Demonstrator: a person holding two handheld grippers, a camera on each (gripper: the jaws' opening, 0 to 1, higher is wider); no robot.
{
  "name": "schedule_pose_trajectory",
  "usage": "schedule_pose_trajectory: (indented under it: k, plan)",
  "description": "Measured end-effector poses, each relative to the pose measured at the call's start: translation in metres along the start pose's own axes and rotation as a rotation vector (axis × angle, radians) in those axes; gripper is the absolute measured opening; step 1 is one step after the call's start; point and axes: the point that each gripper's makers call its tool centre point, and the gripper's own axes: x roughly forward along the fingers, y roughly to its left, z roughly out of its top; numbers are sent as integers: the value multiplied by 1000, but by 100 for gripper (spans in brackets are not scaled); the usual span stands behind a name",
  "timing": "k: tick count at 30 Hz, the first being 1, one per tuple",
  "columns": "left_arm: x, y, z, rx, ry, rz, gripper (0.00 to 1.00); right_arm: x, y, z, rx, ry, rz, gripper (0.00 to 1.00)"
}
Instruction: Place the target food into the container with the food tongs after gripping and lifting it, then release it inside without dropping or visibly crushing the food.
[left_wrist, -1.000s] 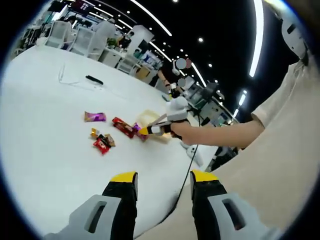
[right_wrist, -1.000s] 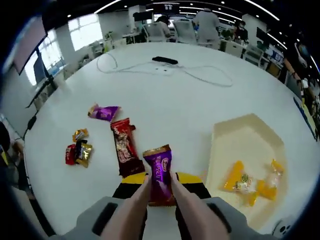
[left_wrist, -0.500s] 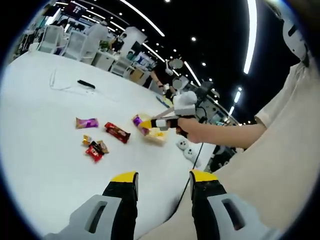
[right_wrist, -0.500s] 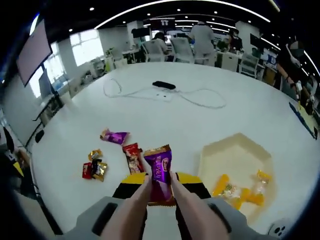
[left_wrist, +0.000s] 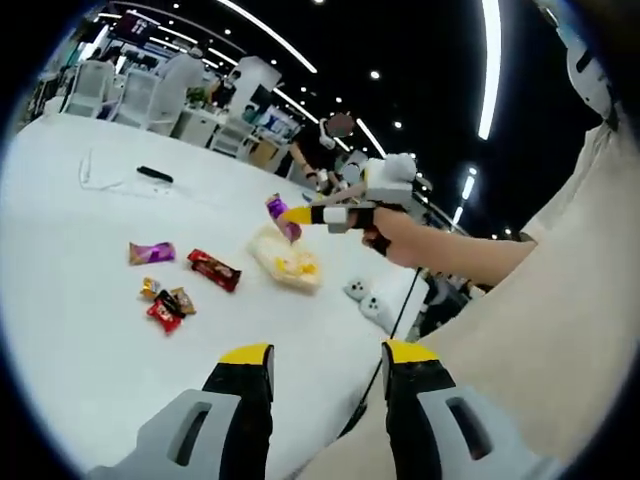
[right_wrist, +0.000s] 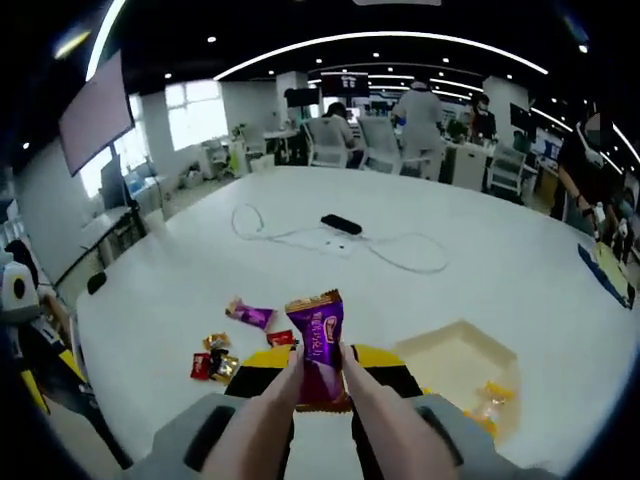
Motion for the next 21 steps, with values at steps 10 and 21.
schedule_pose_trajectory:
  k: [10, 21]
  plan:
    - [14, -11, 1, 19, 14, -32, 43, -21, -27, 8, 9, -30, -35, 20]
    - [33, -22, 4, 44, 43, -71, 43, -39, -58, 8, 42, -55, -84, 20]
